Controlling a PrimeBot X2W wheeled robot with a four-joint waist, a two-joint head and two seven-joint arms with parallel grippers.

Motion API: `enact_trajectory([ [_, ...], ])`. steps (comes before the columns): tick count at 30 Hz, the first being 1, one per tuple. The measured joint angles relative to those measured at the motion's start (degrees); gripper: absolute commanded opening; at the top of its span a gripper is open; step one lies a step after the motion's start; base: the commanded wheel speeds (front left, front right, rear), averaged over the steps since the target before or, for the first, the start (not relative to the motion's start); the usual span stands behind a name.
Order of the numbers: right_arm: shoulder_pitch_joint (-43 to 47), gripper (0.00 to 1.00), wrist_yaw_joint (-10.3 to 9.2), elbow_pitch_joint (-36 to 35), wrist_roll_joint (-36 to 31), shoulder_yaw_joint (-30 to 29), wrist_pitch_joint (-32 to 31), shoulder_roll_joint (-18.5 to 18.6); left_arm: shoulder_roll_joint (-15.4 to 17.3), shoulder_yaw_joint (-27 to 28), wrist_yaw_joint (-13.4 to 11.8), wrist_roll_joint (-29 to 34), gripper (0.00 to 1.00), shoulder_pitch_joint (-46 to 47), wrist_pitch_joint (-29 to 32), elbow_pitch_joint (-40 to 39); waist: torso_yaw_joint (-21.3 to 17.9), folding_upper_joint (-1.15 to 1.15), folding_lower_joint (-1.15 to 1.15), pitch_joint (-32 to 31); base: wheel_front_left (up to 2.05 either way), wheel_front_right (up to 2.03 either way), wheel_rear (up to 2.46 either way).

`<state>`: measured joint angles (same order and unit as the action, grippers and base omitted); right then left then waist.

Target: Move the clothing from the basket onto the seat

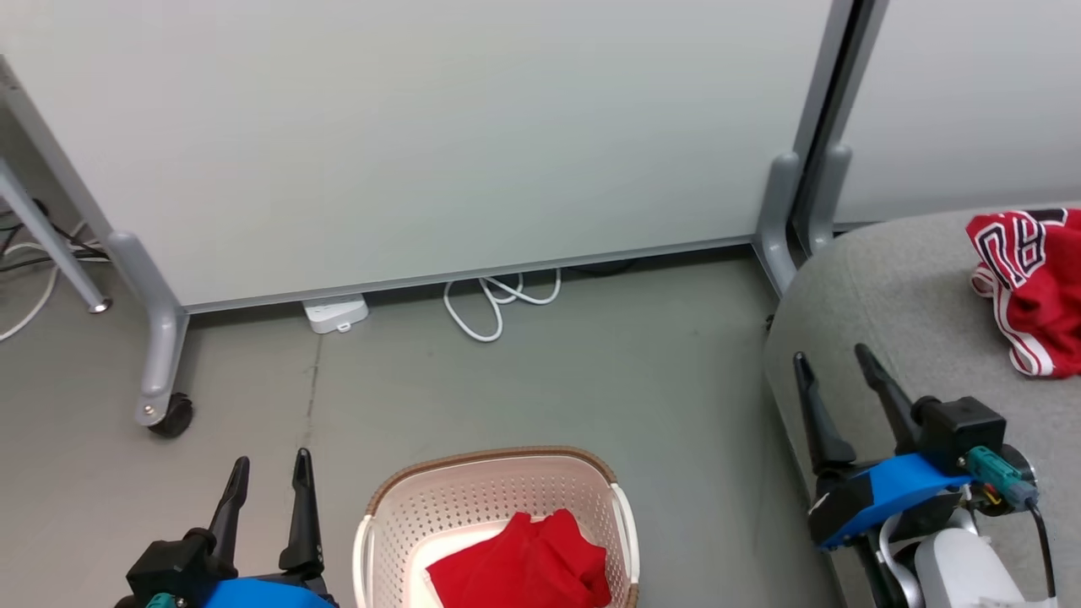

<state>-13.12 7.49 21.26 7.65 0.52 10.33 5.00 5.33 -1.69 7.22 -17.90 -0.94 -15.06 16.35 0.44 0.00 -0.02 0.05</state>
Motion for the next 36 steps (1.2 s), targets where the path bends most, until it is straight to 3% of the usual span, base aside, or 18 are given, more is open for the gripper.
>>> enact_trajectory([
  [9,3.4,1.0,-0.01,-7.0,-0.6,0.1,-3.8,-1.4,-0.5,0.8,0.0,1.1,1.0,-0.5,0.0,-0.7,1.4,0.0,0.01,-0.5,0.0,0.0,0.0],
  [20,3.9,1.0,0.0,-10.0,0.5,1.0,-5.6,-1.9,-0.7,-1.0,0.0,1.0,1.0,0.3,0.0,-0.2,0.5,0.0,0.02,2.3,0.0,0.0,0.0],
  [26,-0.7,1.0,-0.01,-14.0,0.2,1.7,-6.4,-2.0,-0.1,-6.8,0.0,-0.9,1.0,8.2,0.0,4.5,-0.7,0.0,0.02,9.1,0.0,0.0,0.0],
  [36,-9.3,1.0,0.0,-21.7,-0.6,2.3,-6.8,-1.7,2.1,-18.5,0.0,-5.9,1.0,28.5,0.0,19.6,-4.0,0.0,0.04,27.5,0.0,0.0,0.0],
])
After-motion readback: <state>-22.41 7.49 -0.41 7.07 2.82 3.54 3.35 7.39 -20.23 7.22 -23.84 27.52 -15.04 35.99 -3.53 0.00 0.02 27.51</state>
